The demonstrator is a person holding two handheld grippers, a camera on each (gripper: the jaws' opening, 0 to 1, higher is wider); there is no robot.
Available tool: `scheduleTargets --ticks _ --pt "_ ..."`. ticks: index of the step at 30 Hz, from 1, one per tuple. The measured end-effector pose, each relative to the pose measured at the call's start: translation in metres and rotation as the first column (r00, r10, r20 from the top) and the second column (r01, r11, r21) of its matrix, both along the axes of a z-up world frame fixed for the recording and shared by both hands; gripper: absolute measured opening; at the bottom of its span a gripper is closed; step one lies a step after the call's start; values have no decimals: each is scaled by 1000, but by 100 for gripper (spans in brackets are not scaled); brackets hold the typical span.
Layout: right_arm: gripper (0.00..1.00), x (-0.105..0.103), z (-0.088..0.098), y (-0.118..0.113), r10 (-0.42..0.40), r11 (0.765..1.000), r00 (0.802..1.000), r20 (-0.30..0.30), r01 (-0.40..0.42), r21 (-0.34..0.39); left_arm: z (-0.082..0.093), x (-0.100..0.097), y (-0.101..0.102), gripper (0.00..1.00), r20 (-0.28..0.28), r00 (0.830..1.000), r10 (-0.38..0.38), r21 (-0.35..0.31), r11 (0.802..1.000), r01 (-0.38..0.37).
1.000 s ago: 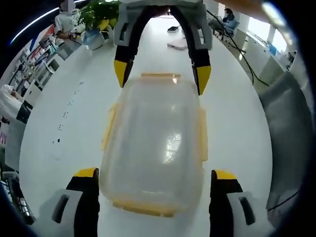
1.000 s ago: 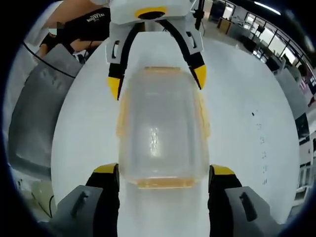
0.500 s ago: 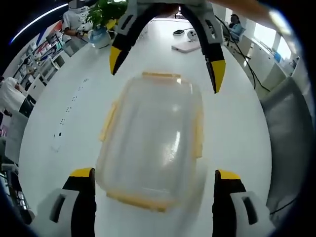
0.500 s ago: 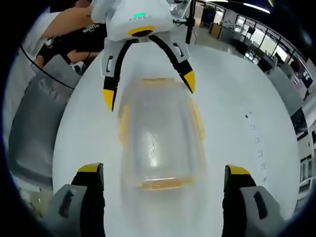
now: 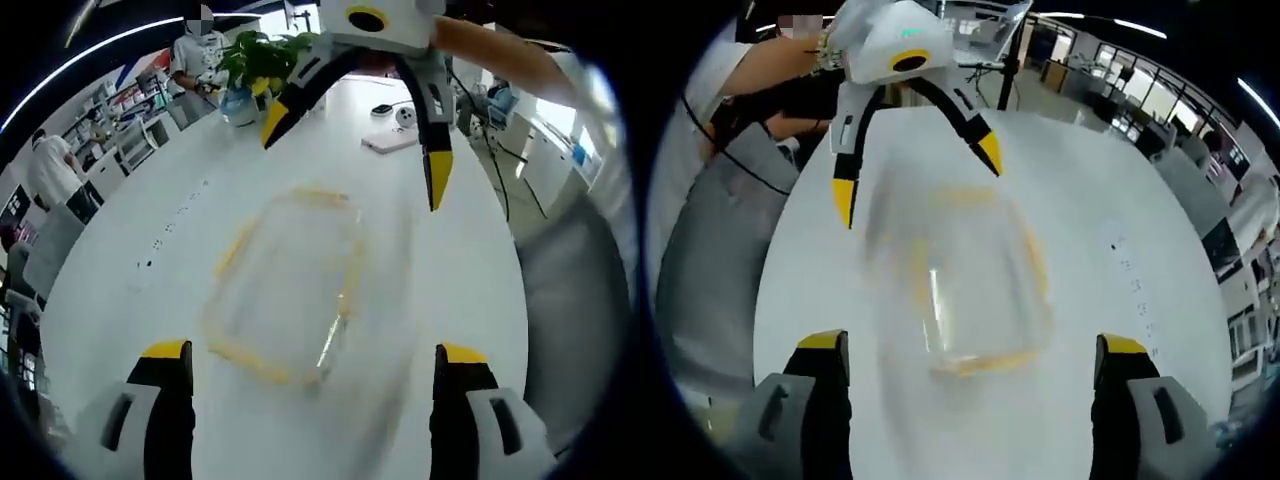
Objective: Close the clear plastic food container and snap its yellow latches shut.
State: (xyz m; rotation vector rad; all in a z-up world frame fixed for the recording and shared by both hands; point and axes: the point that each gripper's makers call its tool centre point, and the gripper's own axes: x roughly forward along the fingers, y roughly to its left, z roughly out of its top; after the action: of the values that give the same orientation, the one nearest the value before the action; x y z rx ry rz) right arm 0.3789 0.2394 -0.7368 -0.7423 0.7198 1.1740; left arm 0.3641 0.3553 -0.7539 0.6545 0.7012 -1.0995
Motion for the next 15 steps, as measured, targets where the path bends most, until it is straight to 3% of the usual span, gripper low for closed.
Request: scheduleTargets --ticks 6,14,15 --pt "100 -31 7 1 -32 999 999 16 32 5 10 -32 13 99 12 1000 25 -21 999 -24" --pt "97 -67 18 3 -96 993 994 59 92 69 33 -72 25 99 92 990 111 -149 984 -96" --pt "97 -74 21 5 -109 991 990 88 101 90 38 -75 25 99 112 985 127 -175 979 -106"
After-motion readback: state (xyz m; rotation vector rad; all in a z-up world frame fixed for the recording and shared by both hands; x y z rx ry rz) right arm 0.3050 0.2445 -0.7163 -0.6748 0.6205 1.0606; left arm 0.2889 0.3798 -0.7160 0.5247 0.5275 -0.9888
